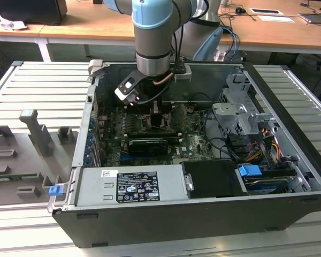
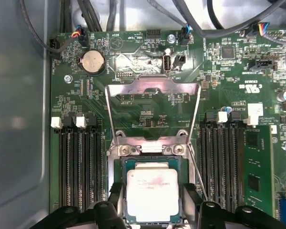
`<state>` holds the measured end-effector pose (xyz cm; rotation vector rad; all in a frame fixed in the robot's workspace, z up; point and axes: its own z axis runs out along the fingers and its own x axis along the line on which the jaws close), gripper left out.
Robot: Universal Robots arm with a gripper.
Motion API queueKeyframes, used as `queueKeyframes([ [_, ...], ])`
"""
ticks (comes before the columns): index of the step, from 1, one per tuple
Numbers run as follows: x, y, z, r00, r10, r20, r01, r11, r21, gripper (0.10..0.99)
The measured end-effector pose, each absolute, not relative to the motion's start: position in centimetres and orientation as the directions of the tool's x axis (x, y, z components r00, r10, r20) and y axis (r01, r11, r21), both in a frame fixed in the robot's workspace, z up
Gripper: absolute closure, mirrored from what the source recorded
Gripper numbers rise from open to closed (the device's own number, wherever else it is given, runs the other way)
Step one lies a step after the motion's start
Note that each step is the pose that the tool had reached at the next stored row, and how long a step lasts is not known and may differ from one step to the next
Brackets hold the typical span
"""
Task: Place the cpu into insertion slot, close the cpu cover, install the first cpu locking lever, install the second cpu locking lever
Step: 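Place the cpu into insertion slot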
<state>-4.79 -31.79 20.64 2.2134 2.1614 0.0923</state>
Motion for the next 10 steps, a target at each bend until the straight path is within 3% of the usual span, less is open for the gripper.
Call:
queueKeyframes([
  [2, -4.79, -31.79, 20.94, 0.024, 1.000, 0.010, 0.997, -0.025, 0.075, 0.494],
  [8, -4.11, -31.79, 21.28, 0.026, 1.000, 0.010, 0.998, -0.026, 0.055, 0.867],
  [9, -4.11, -31.79, 21.31, 0.026, 1.000, 0.010, 0.998, -0.026, 0.055, 0.980],
  [10, -4.11, -31.79, 21.34, 0.026, 1.000, 0.010, 0.998, -0.026, 0.055, 0.980],
])
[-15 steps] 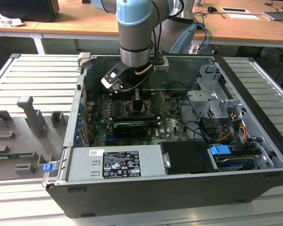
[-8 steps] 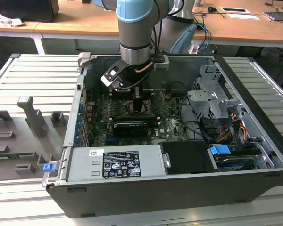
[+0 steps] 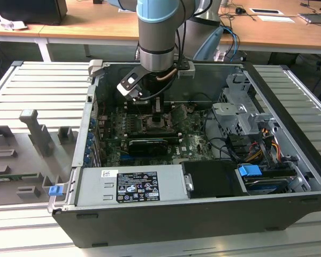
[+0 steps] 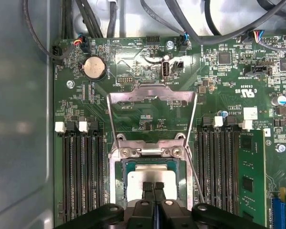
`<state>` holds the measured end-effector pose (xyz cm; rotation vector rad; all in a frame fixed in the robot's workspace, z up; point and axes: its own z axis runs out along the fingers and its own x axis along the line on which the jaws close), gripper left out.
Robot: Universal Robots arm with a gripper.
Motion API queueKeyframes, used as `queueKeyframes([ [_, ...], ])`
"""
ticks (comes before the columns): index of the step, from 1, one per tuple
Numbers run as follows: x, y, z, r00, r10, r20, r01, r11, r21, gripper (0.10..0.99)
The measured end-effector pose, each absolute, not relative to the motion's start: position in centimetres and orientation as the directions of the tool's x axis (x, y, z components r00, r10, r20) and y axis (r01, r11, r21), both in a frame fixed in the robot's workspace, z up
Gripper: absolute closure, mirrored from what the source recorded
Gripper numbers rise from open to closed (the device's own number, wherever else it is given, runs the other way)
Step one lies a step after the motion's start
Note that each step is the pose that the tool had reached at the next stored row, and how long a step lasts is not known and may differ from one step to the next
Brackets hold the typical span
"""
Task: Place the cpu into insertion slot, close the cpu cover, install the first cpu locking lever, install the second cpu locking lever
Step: 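Place the cpu into insertion slot, then close the cpu cover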
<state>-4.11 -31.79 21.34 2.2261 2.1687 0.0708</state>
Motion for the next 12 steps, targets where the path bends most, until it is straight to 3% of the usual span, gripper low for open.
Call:
queueKeyframes([
  [12, -3.39, -31.80, 21.83, 0.026, 1.000, 0.009, 0.998, -0.027, 0.050, 0.980],
])
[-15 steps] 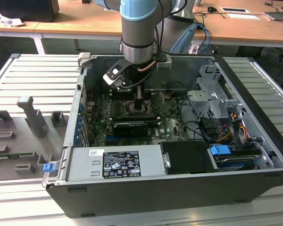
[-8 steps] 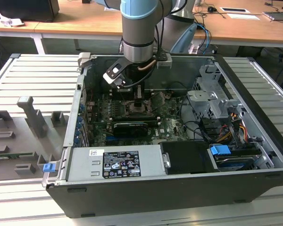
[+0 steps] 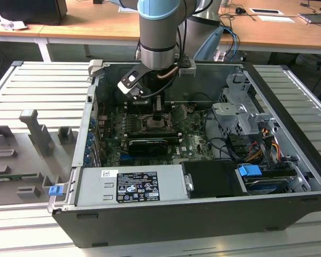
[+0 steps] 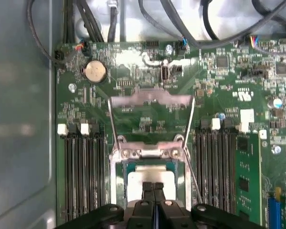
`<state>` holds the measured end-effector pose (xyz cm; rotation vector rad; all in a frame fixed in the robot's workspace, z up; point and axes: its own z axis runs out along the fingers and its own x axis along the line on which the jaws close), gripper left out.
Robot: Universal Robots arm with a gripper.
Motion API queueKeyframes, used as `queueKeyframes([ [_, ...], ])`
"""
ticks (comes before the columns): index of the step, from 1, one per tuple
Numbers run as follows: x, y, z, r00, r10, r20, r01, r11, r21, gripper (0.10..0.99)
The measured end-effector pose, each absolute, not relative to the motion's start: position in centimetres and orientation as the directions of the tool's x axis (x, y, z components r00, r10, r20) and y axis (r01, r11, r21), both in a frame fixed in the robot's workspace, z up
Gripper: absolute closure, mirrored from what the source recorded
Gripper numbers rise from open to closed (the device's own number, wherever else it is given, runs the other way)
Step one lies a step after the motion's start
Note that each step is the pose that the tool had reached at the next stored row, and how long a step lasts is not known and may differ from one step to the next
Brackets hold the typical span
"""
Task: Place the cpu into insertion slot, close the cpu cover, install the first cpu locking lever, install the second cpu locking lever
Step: 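Close the cpu cover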
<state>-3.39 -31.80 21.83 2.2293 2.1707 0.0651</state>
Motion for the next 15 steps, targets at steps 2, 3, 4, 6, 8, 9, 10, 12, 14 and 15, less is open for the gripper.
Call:
queueKeyframes([
  [2, -3.2, -31.8, 23.0, 0.027, 1.000, 0.010, 0.998, -0.027, 0.049, 0.980],
  [3, -3.1, -31.8, 23.0, 0.027, 1.000, 0.010, 0.998, -0.027, 0.049, 0.980],
  [4, -2.4, -31.8, 23.4, 0.027, 1.000, 0.010, 0.998, -0.027, 0.048, 0.980],
  [6, -2.4, -31.8, 24.1, 0.027, 1.000, 0.010, 0.998, -0.027, 0.048, 0.980],
  [8, -2.4, -31.8, 24.1, 0.027, 1.000, 0.010, 0.998, -0.027, 0.048, 0.980],
  [9, -2.3, -31.8, 24.1, 0.027, 1.000, 0.010, 0.998, -0.027, 0.048, 0.980],
  [10, -2.3, -31.8, 24.1, 0.027, 1.000, 0.010, 0.998, -0.027, 0.048, 0.980],
  [12, -2.1, -31.8, 24.1, 0.027, 1.000, 0.010, 0.999, -0.027, 0.048, 0.980],
  [14, -1.9, -31.8, 24.1, 0.027, 1.000, 0.010, 0.998, -0.027, 0.048, 0.980],
  [15, -1.8, -31.8, 24.1, 0.027, 1.000, 0.010, 0.998, -0.027, 0.048, 0.980],
])
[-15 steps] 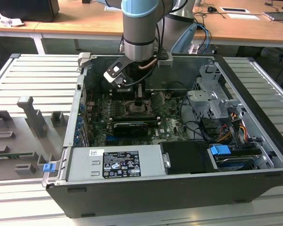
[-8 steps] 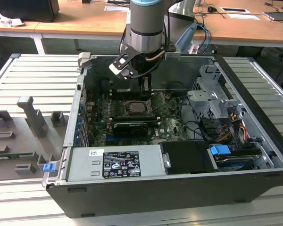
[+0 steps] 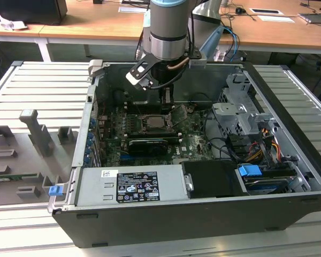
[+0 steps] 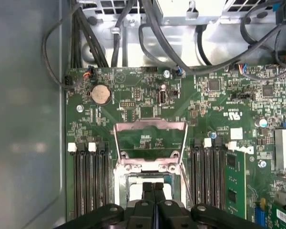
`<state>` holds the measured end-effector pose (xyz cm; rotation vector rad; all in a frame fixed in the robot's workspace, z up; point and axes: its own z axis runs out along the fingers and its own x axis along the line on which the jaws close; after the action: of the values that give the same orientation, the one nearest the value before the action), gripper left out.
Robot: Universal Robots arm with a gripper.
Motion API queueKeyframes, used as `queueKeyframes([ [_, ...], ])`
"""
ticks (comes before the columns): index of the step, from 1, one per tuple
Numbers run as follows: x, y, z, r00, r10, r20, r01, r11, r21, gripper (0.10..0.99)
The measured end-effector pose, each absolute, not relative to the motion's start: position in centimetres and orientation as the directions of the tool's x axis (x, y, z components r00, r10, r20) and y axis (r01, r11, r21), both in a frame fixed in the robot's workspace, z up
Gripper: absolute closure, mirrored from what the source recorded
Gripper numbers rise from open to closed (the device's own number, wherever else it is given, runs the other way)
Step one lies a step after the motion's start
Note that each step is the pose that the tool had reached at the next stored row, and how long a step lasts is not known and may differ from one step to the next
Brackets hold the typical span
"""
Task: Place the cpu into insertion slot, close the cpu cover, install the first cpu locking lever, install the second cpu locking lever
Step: 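Close the cpu cover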
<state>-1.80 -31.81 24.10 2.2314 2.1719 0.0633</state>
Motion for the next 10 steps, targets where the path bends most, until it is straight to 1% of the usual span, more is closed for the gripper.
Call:
queueKeyframes([
  [10, -1.05, -31.81, 24.10, 0.027, 1.000, 0.010, 0.998, -0.027, 0.048, 0.980],
])
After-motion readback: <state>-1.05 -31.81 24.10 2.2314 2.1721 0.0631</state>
